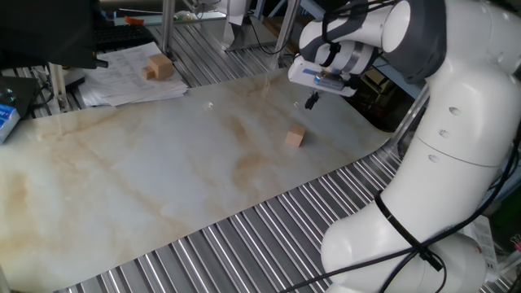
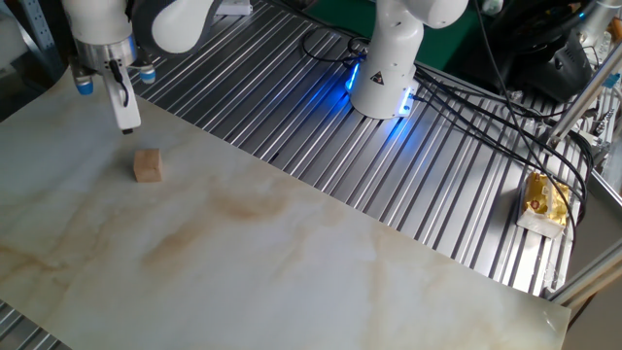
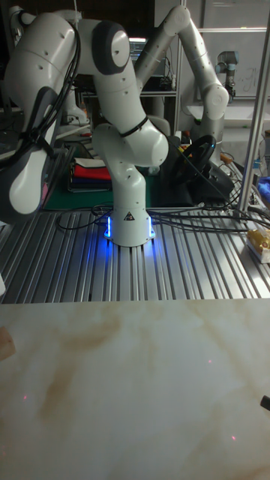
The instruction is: Pick up the small block on the left and move it to the right
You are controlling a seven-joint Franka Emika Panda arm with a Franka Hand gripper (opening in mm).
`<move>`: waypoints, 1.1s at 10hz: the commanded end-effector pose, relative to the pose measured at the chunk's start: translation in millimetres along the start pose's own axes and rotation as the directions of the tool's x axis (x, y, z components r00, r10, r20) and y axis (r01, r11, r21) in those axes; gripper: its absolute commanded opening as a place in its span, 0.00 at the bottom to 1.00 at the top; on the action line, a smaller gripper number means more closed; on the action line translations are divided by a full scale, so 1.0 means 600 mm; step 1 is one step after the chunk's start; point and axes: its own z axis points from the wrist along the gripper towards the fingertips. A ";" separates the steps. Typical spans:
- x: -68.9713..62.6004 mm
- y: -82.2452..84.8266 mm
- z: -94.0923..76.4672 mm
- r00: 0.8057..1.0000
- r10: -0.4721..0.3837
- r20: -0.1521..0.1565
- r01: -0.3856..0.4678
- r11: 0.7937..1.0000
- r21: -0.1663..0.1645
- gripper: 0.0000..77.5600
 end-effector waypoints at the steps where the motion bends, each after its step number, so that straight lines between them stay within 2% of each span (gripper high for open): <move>1: 0.000 0.004 0.027 1.000 0.014 0.008 -0.014 1.000 0.002 0.00; 2: 0.001 0.004 0.029 1.000 0.014 0.009 -0.014 1.000 0.002 0.00; 4: 0.005 0.003 0.054 1.000 0.027 0.005 -0.027 1.000 0.006 0.00; 7: 0.014 -0.004 0.065 0.997 0.042 -0.057 -0.042 0.999 0.008 0.00; 9: 0.015 -0.005 0.071 0.994 0.088 -0.070 -0.087 0.996 0.010 0.00; 11: 0.015 -0.005 0.071 0.986 0.161 -0.052 -0.160 0.987 0.018 0.00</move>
